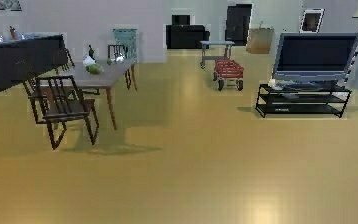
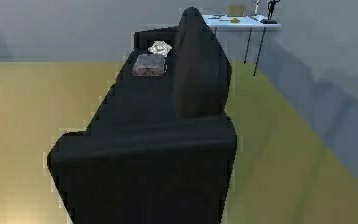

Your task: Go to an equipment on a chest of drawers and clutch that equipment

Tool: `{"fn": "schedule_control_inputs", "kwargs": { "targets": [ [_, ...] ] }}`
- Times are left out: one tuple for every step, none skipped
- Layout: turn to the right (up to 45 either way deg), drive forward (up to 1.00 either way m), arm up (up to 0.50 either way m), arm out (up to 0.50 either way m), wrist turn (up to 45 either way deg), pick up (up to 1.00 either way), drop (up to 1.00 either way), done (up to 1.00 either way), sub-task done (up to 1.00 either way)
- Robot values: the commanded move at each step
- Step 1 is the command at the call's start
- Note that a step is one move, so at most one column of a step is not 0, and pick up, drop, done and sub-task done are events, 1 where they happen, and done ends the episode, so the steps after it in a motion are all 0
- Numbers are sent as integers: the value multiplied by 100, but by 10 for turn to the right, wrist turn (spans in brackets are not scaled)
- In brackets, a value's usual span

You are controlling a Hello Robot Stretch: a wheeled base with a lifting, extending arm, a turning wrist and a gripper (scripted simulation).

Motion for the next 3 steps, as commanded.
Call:
{"fn": "schedule_control_inputs", "kwargs": {
  "targets": [
    [0, 100, 0, 0, 0, 0, 0, 0, 0],
    [0, 100, 0, 0, 0, 0, 0, 0, 0],
    [0, 100, 0, 0, 0, 0, 0, 0, 0]
  ]
}}
